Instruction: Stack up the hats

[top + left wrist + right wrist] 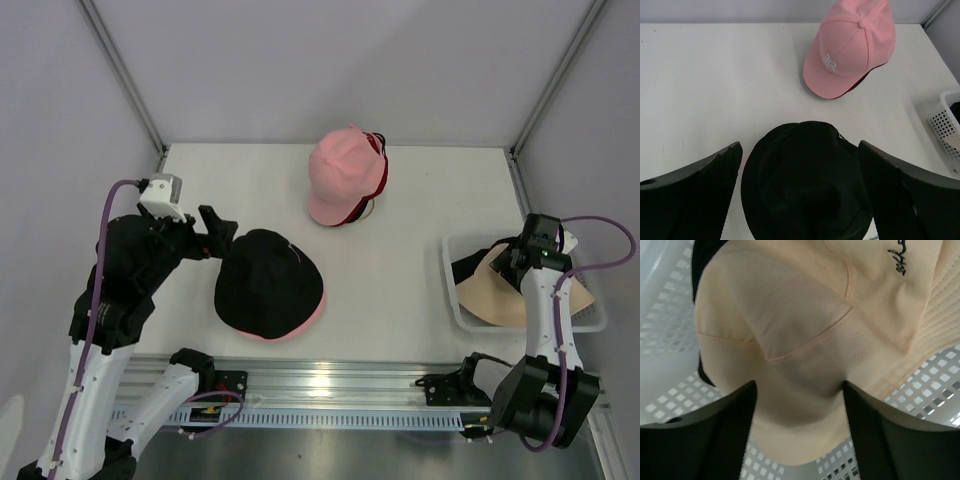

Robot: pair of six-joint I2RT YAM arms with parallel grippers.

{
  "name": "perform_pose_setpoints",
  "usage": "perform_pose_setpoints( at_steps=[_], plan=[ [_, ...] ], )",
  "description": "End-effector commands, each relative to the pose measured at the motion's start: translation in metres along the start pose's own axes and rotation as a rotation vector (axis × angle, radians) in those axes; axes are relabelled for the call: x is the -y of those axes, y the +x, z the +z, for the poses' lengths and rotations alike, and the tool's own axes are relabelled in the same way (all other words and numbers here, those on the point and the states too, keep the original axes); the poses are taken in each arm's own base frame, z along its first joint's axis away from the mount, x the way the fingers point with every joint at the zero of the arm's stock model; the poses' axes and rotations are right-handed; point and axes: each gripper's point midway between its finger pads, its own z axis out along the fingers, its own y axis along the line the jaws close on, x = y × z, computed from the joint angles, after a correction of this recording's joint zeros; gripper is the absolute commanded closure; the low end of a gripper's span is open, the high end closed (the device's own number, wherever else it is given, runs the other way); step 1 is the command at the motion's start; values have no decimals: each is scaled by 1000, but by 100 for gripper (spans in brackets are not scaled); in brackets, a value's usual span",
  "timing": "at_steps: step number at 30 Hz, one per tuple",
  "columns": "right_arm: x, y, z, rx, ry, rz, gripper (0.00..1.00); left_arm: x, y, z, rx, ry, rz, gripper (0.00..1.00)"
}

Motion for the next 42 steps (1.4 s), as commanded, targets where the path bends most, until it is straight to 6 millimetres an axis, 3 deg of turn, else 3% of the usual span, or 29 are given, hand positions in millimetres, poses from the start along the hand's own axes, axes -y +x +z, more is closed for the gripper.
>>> perform_pose_setpoints(
  at_steps=[1, 2, 4, 5, 9, 10, 12, 13, 17, 22, 24, 25, 28, 31, 32, 34, 35, 36, 39, 40, 42],
  plan=[
    [7, -15, 10, 54, 56, 3, 35, -1, -8, 0, 39, -7, 29, 1],
    [6, -17, 9, 62, 56, 2, 53, -1, -9, 0, 44, -8, 29, 1],
    [7, -23, 4, 94, 52, 0, 75, -1, -8, 0, 45, -6, 24, 0],
    [7, -26, 0, 109, 50, 1, 98, -1, -9, 1, 48, -5, 23, 1],
    [-10, -49, -35, 188, -63, 6, 100, -1, -10, 2, 59, -5, 19, 0],
    [-23, -64, -60, 242, -143, 8, 100, -1, -11, 2, 60, -4, 18, 0],
    [-40, -78, -91, 303, -236, -15, 100, 0, -9, 5, 53, 2, 16, 1],
    [-50, -94, -124, 372, -307, -21, 100, 1, -8, 5, 49, 9, 15, 0],
    [-94, -112, -205, 461, -594, -127, 100, 0, -5, 9, 39, 1, 6, 1],
    [-167, -83, -301, 444, -1155, -319, 100, -10, -10, 8, 65, -53, -18, 1],
    [-184, -76, -329, 481, -1310, -355, 100, -16, -12, 7, 79, -92, -54, 0],
    [-194, -62, -343, 459, -1388, -384, 100, -19, -12, 7, 81, -108, -65, 0],
    [-222, -47, -354, 420, -1502, -432, 100, -35, -15, 3, 97, -203, -123, 1],
    [-257, -12, -366, 331, -1615, -524, 100, -45, -9, -2, 119, -254, -204, 1],
    [-266, 13, -380, 286, -1683, -575, 100, -46, -11, -9, 148, -255, -245, 1],
    [-289, 37, -390, 262, -1748, -647, 100, -50, -5, -11, 150, -269, -285, 1],
    [-294, 62, -408, 227, -1813, -702, 100, -55, -5, -14, 163, -296, -314, 1],
    [-309, 70, -415, 236, -1834, -752, 100, -60, 0, -19, 160, -324, -328, 1],
    [-323, 101, -442, 213, -1895, -865, 100, -82, 5, -32, 174, -442, -365, 0],
    [-334, 103, -451, 234, -1921, -890, 100, -86, 6, -34, 175, -459, -372, 0],
    [-339, 115, -469, 229, -2002, -917, 100, -94, 11, -37, 172, -488, -389, 1]
  ],
)
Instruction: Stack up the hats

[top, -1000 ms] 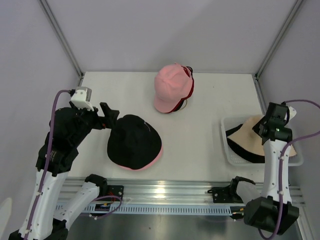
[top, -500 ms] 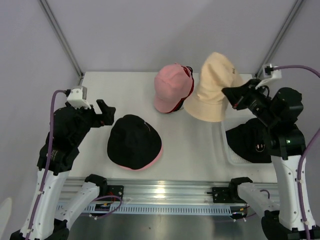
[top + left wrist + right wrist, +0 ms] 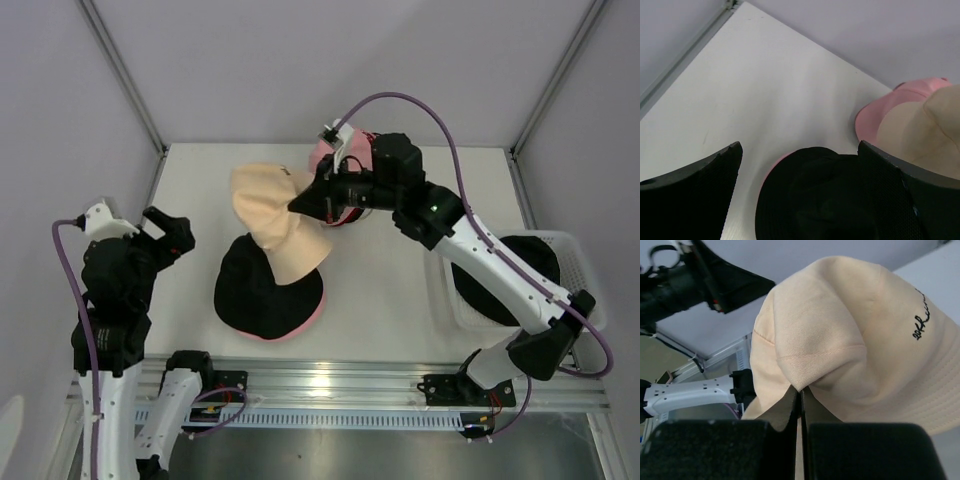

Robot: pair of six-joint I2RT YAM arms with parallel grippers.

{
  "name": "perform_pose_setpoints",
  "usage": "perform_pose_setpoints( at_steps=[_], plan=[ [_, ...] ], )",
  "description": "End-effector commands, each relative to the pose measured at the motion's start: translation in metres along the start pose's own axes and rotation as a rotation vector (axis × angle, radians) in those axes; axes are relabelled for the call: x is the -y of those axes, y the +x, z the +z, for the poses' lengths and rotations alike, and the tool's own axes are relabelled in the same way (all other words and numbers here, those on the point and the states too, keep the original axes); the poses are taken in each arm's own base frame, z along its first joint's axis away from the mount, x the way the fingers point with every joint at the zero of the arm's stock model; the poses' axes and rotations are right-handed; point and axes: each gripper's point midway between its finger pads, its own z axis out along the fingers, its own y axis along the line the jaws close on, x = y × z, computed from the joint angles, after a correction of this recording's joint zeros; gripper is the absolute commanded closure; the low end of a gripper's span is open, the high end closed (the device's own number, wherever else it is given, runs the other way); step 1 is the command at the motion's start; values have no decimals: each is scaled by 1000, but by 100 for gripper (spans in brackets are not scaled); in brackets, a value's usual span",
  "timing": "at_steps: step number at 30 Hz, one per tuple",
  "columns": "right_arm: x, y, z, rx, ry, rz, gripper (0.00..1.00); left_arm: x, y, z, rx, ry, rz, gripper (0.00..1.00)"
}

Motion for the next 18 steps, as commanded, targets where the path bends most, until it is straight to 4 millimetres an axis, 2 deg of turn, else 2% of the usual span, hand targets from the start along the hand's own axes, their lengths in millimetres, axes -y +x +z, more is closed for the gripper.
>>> perform_pose_setpoints(
  at_steps=[1, 8, 12, 14, 16, 18],
  plan=[
    [-55, -60, -3, 152, -173, -195, 100, -19, 2, -2, 7, -79, -59, 1],
    [-80, -69, 26, 143, -348, -171, 100, -30, 2, -2, 17, -117, -61, 0],
    [-89, -74, 25, 156, -366, -187, 100, -34, -1, 1, 28, -141, -72, 1],
    [-91, -67, 28, 135, -373, -186, 100, -39, -4, 1, 40, -167, -74, 0],
    [-84, -44, 37, 69, -372, -163, 100, -46, -8, -1, 60, -203, -61, 1],
    [-86, -20, 43, 2, -416, -129, 100, -52, -13, -5, 73, -238, -38, 1]
  ],
)
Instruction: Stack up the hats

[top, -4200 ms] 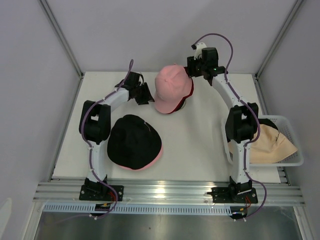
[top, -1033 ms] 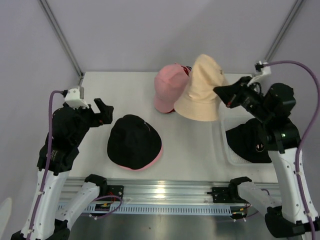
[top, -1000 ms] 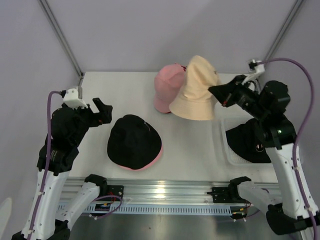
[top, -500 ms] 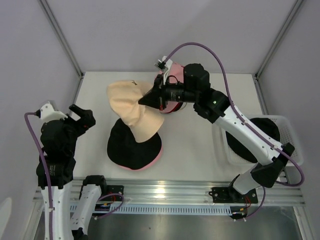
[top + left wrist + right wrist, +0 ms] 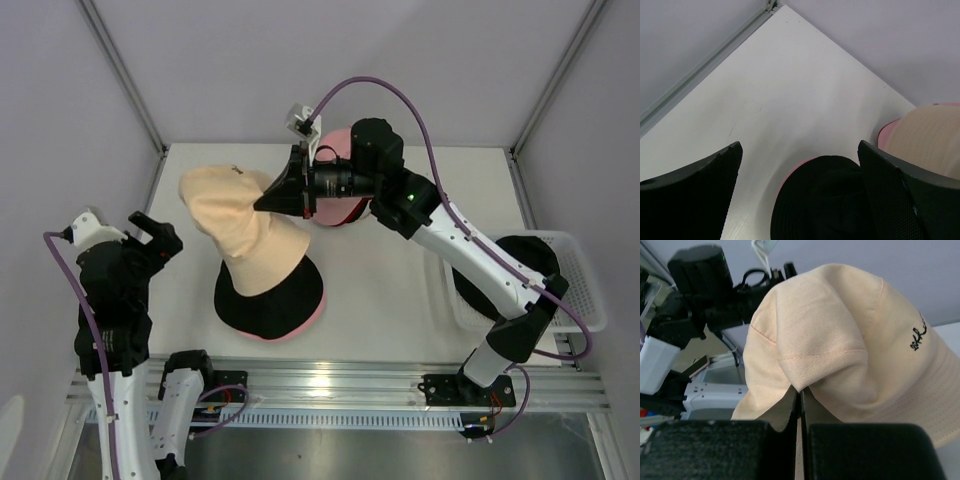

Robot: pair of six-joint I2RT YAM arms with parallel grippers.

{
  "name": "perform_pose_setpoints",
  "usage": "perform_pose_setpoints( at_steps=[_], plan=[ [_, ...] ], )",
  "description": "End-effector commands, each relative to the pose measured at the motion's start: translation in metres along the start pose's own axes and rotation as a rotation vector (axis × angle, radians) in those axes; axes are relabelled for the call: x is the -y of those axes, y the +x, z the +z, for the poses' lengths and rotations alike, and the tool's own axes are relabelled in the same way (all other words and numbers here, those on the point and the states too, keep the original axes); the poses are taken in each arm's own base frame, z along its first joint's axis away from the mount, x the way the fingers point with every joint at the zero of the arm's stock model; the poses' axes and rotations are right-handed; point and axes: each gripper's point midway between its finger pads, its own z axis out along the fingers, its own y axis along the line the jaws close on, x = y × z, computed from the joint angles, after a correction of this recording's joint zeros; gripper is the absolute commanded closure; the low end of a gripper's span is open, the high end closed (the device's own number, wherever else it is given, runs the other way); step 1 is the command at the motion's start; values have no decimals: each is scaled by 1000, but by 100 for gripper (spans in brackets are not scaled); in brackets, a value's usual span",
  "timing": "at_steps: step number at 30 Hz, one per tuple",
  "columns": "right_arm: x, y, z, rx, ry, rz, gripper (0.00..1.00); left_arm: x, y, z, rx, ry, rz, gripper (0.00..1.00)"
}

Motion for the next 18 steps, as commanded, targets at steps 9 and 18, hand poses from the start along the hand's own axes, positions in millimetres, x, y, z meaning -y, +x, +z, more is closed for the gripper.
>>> perform_pose_setpoints(
  at_steps=[9, 18],
  plan=[
    [9, 119, 20, -220, -57, 92, 100, -13, -6, 3, -5, -69, -17, 0],
    [72, 154, -6, -315, 310, -3, 84, -3, 5, 8, -37, 12, -9, 0]
  ],
)
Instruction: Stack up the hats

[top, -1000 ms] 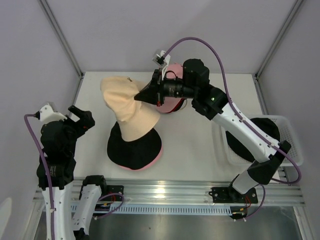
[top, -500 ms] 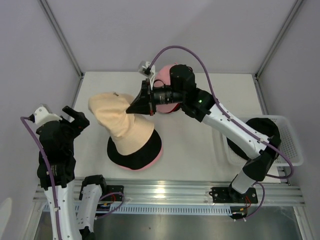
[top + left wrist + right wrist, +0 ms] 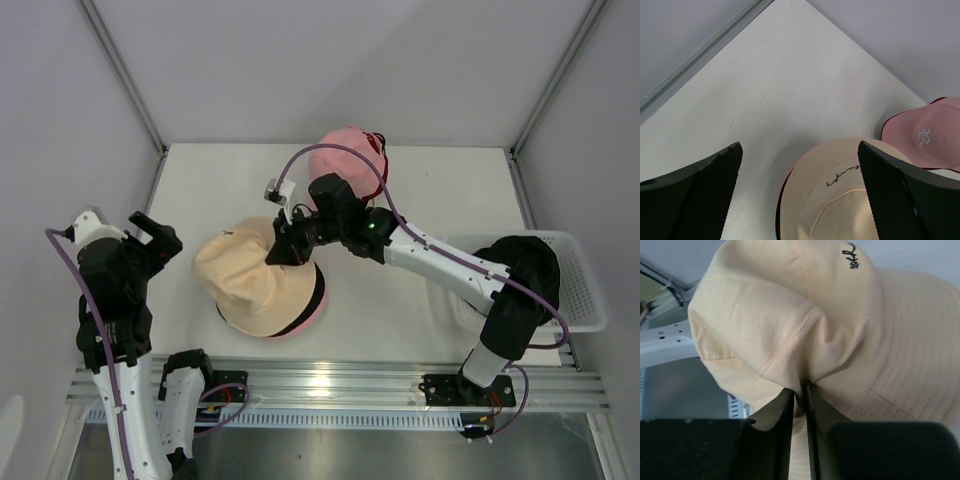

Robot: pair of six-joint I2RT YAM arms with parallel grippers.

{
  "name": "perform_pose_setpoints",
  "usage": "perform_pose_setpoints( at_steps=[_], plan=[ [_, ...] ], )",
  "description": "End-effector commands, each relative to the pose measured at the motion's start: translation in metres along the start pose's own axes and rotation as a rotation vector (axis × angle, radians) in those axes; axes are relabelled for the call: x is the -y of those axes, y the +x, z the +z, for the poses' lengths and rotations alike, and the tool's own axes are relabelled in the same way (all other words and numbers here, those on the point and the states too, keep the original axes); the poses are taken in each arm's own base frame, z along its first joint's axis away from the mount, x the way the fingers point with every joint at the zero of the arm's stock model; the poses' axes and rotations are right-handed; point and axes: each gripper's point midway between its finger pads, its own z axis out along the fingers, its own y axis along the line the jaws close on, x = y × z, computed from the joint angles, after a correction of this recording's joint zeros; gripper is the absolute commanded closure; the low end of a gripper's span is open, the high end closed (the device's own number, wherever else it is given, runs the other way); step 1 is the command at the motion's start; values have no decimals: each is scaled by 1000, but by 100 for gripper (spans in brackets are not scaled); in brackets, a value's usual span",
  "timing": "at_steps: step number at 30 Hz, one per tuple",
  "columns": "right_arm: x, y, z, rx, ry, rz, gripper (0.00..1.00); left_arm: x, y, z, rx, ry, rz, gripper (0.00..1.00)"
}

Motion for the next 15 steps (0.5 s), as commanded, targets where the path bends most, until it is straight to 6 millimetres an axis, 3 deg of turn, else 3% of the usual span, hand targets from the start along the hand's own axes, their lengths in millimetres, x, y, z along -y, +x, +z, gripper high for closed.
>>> perform_pose_setpoints(
  at_steps=[1, 2, 3, 8, 9, 12, 13, 15],
  plan=[
    [32, -22, -29, 56, 262, -93, 80, 8, -3, 1, 13, 53, 21, 0],
    [35, -20, -33, 46, 293, -86, 75, 9, -4, 1, 14, 59, 28, 1],
    [35, -24, -39, 57, 314, -90, 59, 11, -3, 0, 8, 70, 35, 1],
    [24, -35, -59, 96, 339, -67, 25, 29, 4, -2, -33, 186, 85, 0],
    [26, -41, -67, 119, 360, -52, 12, 33, 6, -3, -47, 210, 93, 0],
    [27, -61, -96, 218, 397, 43, 4, 54, 13, -10, -92, 342, 132, 0],
    [31, -70, -116, 271, 391, 116, 3, 61, 17, -12, -119, 385, 138, 1],
    [44, -69, -129, 318, 385, 193, 3, 61, 26, -10, -154, 394, 128, 1]
  ],
)
